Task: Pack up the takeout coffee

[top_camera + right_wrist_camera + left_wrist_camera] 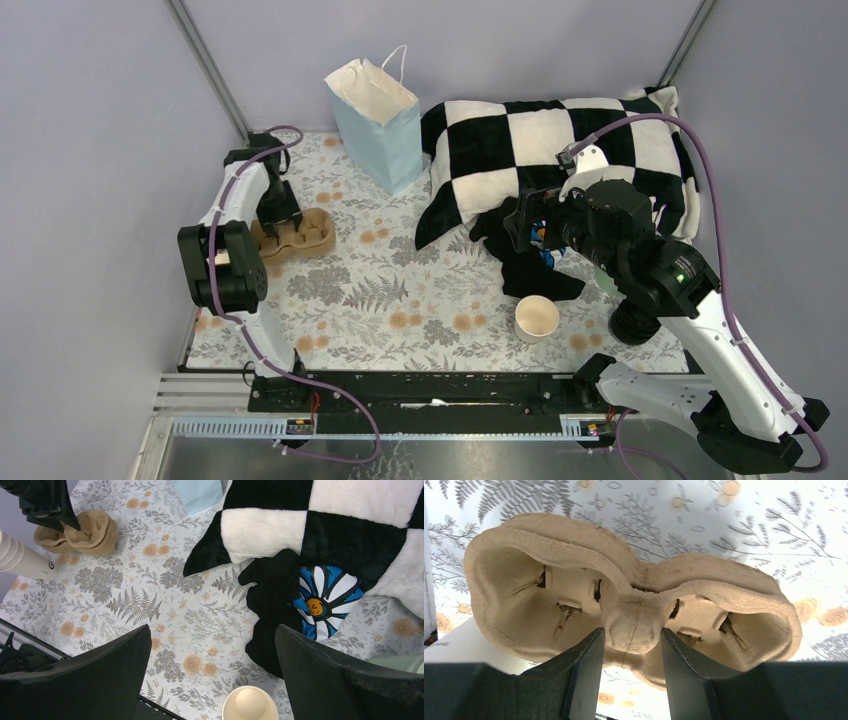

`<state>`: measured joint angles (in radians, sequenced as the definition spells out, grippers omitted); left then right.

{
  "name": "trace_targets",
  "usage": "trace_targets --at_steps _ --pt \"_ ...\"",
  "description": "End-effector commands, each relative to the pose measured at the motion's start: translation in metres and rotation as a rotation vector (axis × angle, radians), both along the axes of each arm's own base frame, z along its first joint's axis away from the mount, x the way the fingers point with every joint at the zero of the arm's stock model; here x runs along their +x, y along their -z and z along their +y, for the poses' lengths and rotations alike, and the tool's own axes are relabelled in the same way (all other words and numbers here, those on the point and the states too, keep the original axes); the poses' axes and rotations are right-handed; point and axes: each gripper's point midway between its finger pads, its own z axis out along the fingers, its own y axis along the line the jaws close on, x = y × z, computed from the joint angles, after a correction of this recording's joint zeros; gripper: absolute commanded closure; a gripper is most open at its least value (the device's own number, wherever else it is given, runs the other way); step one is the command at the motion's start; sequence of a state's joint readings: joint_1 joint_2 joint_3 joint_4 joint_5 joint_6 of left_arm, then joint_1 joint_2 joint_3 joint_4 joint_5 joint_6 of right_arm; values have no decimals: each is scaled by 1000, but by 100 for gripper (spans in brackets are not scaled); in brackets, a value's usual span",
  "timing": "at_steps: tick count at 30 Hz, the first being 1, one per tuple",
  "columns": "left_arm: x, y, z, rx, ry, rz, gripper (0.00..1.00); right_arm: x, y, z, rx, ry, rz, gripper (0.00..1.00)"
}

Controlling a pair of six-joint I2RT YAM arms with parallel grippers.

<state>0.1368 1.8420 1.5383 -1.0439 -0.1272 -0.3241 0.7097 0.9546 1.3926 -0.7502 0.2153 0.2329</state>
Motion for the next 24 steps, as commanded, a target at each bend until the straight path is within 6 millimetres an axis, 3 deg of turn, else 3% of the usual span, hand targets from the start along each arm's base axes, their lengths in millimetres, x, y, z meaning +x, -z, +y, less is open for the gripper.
trace_targets --at_steps 1,4,7,10,18,24 --pt "18 -42 -21 -5 10 -145 49 1 -8 4 35 -6 -22 0" --pt "16 -36 -20 14 -2 -125 36 0 -8 4 35 -7 -23 0" --pt "17 -33 -12 57 -12 -113 36 0 -10 3 33 -7 -27 0" --pt "20 -39 -16 48 -2 -131 38 0 -9 2 32 -2 -25 0" --pt "28 -35 -99 -221 145 -166 38 1 -8 4 33 -5 -22 0" --pt "35 -23 -114 -222 169 -150 38 -1 -9 1 20 -6 -26 0"
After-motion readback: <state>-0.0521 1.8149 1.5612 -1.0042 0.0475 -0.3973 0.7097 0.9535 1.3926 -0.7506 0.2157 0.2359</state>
